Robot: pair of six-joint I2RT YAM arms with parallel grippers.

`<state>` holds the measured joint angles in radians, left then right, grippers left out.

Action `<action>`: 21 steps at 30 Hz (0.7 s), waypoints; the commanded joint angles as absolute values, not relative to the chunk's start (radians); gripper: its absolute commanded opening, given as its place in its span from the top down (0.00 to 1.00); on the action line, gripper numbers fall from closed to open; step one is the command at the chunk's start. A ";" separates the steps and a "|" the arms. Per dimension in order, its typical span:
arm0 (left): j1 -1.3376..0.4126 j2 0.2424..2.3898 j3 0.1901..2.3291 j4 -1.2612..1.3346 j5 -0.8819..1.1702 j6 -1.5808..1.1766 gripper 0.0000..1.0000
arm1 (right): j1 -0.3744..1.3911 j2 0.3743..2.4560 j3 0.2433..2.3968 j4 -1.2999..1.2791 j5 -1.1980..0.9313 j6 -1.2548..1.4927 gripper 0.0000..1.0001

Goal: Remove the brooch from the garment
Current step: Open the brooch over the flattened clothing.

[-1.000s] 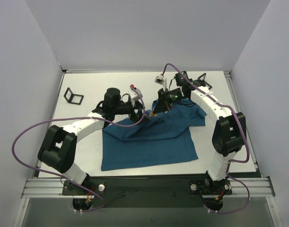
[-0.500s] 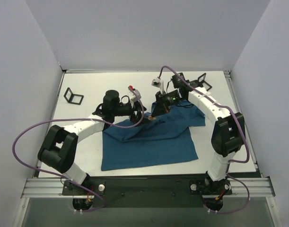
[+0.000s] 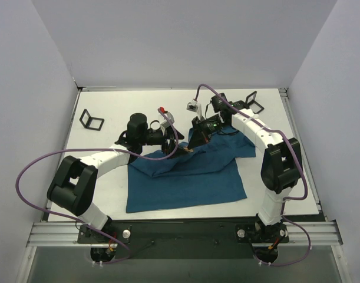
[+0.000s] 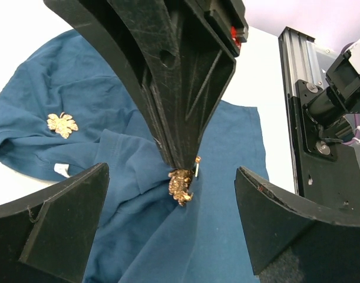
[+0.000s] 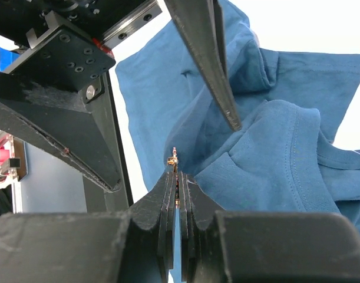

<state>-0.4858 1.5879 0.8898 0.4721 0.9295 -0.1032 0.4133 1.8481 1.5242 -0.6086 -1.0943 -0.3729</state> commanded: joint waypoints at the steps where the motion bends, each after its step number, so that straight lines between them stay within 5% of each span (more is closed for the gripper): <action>1: -0.474 1.594 0.890 0.514 0.942 -0.100 0.03 | 0.420 1.839 1.557 -0.634 -1.163 -0.397 1.00; 21: -0.474 1.629 0.899 0.494 0.977 -0.080 0.10 | 0.413 1.807 1.562 -0.652 -1.220 -0.394 1.00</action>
<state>-0.4805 1.6173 0.8883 0.4732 0.9482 -0.0929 0.4137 1.8481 1.5246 -0.6136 -1.1374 -0.3725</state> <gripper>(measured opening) 0.908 0.042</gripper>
